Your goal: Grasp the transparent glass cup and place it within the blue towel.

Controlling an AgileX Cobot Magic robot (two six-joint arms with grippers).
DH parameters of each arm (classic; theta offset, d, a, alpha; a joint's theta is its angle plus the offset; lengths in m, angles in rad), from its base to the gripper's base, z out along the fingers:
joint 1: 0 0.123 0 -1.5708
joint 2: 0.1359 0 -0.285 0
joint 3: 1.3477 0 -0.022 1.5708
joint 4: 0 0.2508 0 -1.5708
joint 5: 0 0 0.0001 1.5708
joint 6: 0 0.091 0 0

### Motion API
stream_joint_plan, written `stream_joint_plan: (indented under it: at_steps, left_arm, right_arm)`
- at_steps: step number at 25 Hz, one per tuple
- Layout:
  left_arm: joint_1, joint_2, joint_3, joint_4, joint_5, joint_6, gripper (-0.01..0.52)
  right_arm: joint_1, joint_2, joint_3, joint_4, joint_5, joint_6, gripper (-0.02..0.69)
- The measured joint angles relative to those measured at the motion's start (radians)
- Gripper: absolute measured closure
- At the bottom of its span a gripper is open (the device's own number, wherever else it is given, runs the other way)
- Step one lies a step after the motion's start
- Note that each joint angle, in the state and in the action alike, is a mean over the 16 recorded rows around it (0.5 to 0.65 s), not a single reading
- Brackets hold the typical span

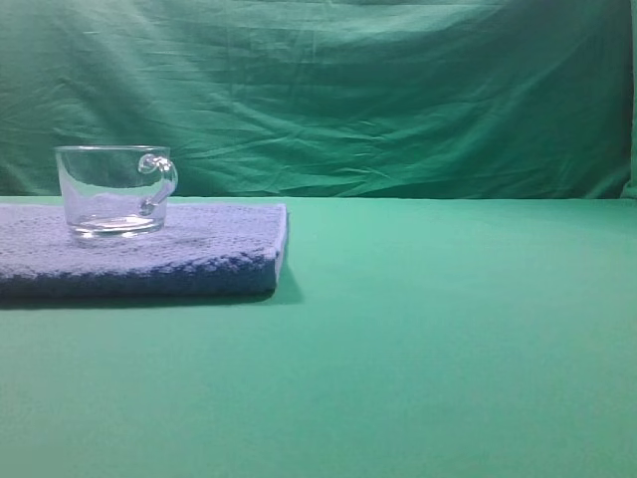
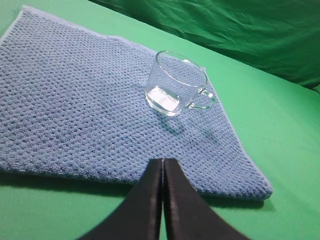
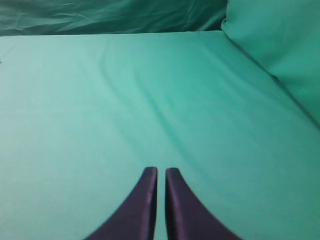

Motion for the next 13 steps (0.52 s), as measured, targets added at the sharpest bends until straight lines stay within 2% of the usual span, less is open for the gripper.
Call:
stream_joint_plan:
  at_steps: [13]
  left_arm:
    - [0.000, 0.000, 0.000, 0.000, 0.000, 0.000, 0.514]
  right_arm:
    - [0.000, 0.000, 0.000, 0.000, 0.000, 0.000, 0.595]
